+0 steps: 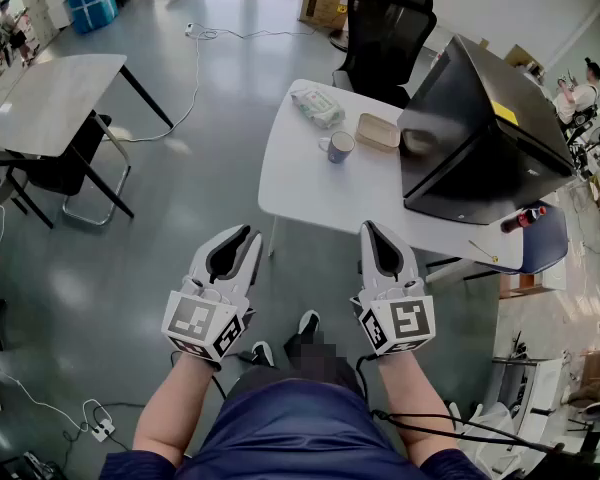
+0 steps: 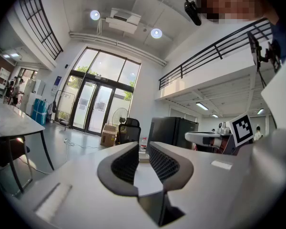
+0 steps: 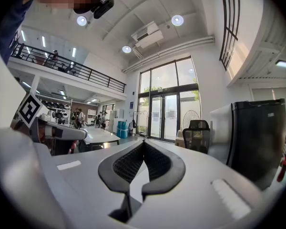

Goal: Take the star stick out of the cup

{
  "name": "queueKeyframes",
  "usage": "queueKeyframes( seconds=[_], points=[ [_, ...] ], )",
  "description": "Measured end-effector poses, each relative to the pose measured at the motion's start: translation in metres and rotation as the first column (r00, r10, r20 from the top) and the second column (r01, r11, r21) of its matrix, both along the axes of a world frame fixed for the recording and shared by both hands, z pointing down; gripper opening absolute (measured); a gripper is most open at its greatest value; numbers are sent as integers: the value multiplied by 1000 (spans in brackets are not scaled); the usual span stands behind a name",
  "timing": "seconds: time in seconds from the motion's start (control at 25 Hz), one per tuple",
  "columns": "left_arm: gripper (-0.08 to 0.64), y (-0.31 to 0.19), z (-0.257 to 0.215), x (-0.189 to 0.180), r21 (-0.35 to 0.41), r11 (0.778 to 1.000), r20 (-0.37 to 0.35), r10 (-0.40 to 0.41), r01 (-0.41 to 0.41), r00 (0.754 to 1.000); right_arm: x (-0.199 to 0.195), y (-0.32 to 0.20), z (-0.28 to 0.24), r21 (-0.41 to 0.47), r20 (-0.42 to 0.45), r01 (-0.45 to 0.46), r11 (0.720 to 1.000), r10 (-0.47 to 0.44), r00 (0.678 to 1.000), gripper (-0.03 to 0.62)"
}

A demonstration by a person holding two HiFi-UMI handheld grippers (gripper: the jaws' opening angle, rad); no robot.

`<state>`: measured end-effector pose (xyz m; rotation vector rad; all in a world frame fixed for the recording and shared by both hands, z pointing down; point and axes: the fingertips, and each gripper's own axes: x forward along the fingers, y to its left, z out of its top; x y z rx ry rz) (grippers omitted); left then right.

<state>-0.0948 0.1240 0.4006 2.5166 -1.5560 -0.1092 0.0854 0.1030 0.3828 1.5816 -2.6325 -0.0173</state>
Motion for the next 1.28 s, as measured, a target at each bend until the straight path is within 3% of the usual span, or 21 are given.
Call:
queueKeyframes(
  seconds=[0.36, 0.84, 1.04, 1.28],
  points=[
    [69, 26, -23, 46, 16, 1000, -9, 7, -6, 1000, 33, 38, -10, -8, 13, 18, 1000, -18, 1000, 8],
    [69, 15, -21, 112, 0, 999, 56, -35, 35, 998, 90, 3, 18, -76, 20, 104, 992, -102, 995, 8],
    [69, 3, -5, 109, -35, 996, 66, -76, 78, 995, 94, -21, 39, -118, -24, 119, 986, -123, 992, 8],
    [69, -42, -3, 89, -43, 995, 58, -91, 93, 994, 84, -54, 41, -70, -68, 109, 991, -114, 991, 8]
  ],
)
